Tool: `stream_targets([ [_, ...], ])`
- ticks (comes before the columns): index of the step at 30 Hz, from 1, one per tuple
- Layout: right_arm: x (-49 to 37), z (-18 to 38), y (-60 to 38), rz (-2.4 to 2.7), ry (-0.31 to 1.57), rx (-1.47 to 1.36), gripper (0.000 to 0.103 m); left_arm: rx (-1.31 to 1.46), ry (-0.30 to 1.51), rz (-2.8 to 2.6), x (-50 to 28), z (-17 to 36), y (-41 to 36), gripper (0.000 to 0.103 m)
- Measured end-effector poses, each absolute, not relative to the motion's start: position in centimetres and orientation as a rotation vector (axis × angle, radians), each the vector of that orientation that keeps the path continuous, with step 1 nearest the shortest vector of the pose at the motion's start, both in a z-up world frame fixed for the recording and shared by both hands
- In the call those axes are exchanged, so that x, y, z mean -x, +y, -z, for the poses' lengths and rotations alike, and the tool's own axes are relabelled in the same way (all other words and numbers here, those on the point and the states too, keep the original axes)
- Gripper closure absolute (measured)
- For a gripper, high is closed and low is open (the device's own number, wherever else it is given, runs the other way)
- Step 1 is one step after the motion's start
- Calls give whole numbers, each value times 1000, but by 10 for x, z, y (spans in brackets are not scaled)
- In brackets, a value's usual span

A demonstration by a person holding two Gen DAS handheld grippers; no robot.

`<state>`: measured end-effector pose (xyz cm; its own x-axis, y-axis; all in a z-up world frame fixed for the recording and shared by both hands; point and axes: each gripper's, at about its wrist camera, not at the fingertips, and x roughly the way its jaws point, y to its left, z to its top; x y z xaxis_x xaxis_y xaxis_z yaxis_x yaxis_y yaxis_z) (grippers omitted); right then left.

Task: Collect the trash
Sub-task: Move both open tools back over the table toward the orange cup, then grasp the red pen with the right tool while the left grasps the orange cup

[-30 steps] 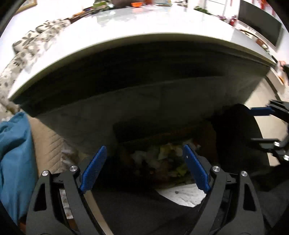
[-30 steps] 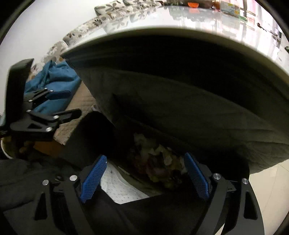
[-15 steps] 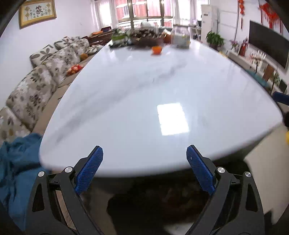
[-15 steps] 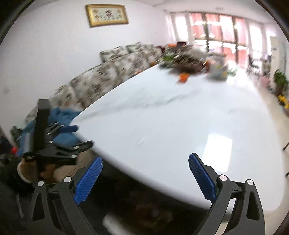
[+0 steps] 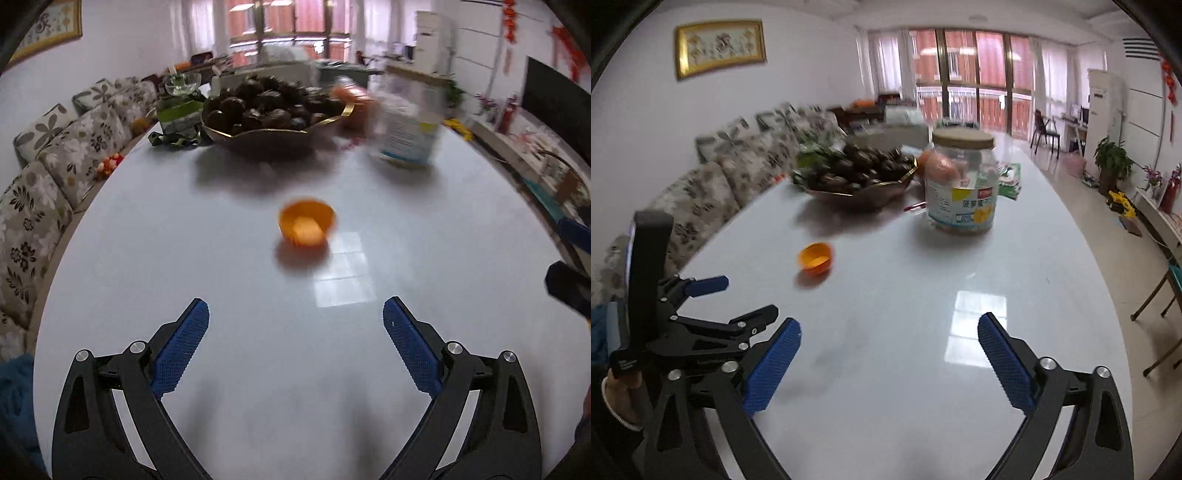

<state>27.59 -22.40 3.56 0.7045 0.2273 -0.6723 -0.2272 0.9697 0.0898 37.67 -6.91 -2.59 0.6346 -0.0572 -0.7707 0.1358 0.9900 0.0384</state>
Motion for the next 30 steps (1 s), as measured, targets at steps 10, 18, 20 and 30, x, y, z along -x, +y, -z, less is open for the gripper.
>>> stream_targets([
  [10, -453, 3, -191, -337, 867, 10, 39, -57, 931, 102, -444, 53, -62, 10],
  [18, -519, 19, -225, -257, 897, -105, 73, -50, 941, 89, -466, 58, -65, 11],
  [20, -527, 21, -227, -163, 885, -36, 56, -54, 942, 90, -469, 59, -66, 11],
  [30, -564, 32, -198, -10, 911, -186, 60, -52, 943, 93, -464, 59, -64, 11],
])
